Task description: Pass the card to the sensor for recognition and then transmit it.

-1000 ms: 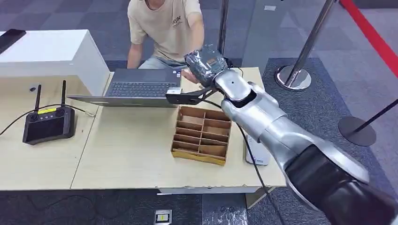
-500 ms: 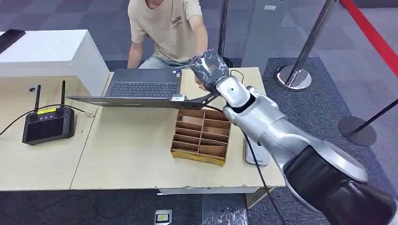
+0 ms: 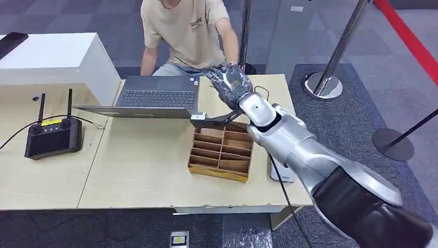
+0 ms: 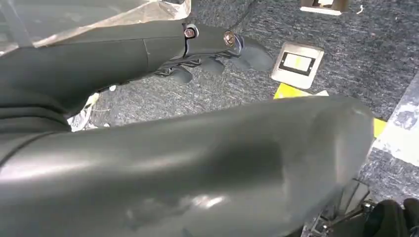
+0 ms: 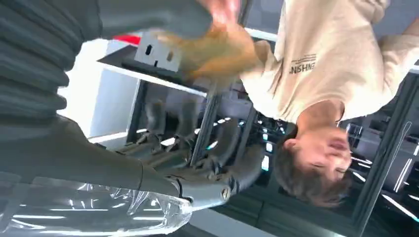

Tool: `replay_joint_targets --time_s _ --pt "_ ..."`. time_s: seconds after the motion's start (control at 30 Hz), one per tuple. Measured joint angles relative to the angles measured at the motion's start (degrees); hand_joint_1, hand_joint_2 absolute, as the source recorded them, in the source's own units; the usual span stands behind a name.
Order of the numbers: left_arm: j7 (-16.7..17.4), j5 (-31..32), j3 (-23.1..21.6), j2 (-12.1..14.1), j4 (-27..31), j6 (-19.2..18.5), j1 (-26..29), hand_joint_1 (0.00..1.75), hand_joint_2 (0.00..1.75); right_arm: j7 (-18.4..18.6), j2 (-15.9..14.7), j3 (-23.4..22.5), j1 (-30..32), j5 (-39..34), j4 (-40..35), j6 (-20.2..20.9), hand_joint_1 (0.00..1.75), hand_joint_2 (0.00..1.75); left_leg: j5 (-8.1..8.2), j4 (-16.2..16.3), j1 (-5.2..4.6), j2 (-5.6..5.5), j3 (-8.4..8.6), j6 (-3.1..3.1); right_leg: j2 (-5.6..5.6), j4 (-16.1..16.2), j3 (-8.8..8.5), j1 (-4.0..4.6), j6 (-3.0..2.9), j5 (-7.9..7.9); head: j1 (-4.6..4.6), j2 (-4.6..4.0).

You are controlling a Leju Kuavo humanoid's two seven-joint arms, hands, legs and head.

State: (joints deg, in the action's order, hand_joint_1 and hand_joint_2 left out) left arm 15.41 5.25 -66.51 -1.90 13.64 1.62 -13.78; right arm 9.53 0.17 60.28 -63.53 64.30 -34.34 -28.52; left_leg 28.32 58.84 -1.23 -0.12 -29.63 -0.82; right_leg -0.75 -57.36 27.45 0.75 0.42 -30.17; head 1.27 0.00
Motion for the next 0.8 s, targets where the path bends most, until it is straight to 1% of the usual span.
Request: replay_joint_targets --time_s 0.03,0.1,0.2,0.3,0.4,0.5,0.53,0.67,0.8 --pt "0.0 0.1 -0.1 0.0 0.0 -0.1 0.0 0.00 0.00 0.0 -0.2 -0.3 0.4 0.0 -0.6 0.1 0.00 0.00 0.00 0.0 0.00 0.00 0.00 0.00 0.00 0.0 -0.01 0.00 0.00 0.00 0.00 0.00" --pt "0.0 0.3 -0.3 0.0 0.0 -0.4 0.1 0.00 0.00 -0.1 -0.8 -0.8 1.1 0.2 -1.9 0.6 0.00 0.00 0.00 0.0 -0.01 0.01 0.00 0.00 0.00 0.0 -0.01 0.00 0.00 0.00 0.00 0.00" --pt "0.2 0.3 -0.3 0.0 0.0 -0.6 0.1 0.00 0.00 -0.9 -1.7 -0.7 1.9 2.8 -4.3 3.2 0.00 0.00 0.00 0.0 -0.01 0.00 0.00 0.00 0.00 0.0 -0.02 -0.01 0.00 0.00 0.00 0.00" --pt "0.2 0.1 -0.3 0.0 0.0 -0.8 0.2 0.00 0.00 -0.7 -3.1 -0.9 3.0 3.6 -8.4 3.4 0.00 0.00 0.00 0.0 -0.01 0.01 0.01 0.00 0.01 0.0 -0.01 -0.02 0.00 0.00 0.00 -0.02" --pt "0.3 -0.4 -0.3 0.0 0.0 -0.9 0.5 0.00 0.00 0.4 -4.7 -2.1 4.7 0.7 -13.8 1.9 0.00 0.00 0.00 0.0 -0.01 -0.01 0.02 0.00 0.01 0.0 -0.01 -0.02 0.00 0.00 0.02 0.00" --pt "0.3 -0.9 -0.3 0.0 0.0 -0.8 0.8 0.00 0.00 0.4 -6.1 -4.3 7.5 -4.4 -19.2 0.1 0.00 0.00 0.01 0.0 0.00 -0.02 0.02 0.00 0.01 0.0 -0.02 -0.01 0.00 0.00 0.02 0.00" --pt "0.3 -1.1 -0.3 0.0 0.0 -0.8 0.9 0.00 0.00 0.1 -6.4 -4.9 8.6 -6.9 -21.0 -0.2 0.00 1.75 0.01 0.0 0.00 -0.03 0.02 0.00 0.00 0.0 -0.02 -0.01 0.00 0.00 0.00 0.00" --pt "0.2 -1.7 -0.2 0.1 0.0 -0.5 1.5 0.00 0.00 -2.9 -8.1 -8.9 13.7 -18.2 -29.4 -1.9 0.00 1.75 0.01 0.0 0.00 0.00 0.03 0.00 0.01 0.0 -0.02 -0.01 0.00 0.00 0.00 0.00" --pt "0.0 -1.9 -0.2 0.2 0.0 0.3 1.9 0.00 0.00 -4.5 -9.6 -12.0 18.0 -24.8 -36.8 -1.4 0.00 1.75 0.01 0.0 0.00 0.00 0.03 0.00 0.01 0.0 -0.02 -0.01 0.00 0.00 0.00 0.00"
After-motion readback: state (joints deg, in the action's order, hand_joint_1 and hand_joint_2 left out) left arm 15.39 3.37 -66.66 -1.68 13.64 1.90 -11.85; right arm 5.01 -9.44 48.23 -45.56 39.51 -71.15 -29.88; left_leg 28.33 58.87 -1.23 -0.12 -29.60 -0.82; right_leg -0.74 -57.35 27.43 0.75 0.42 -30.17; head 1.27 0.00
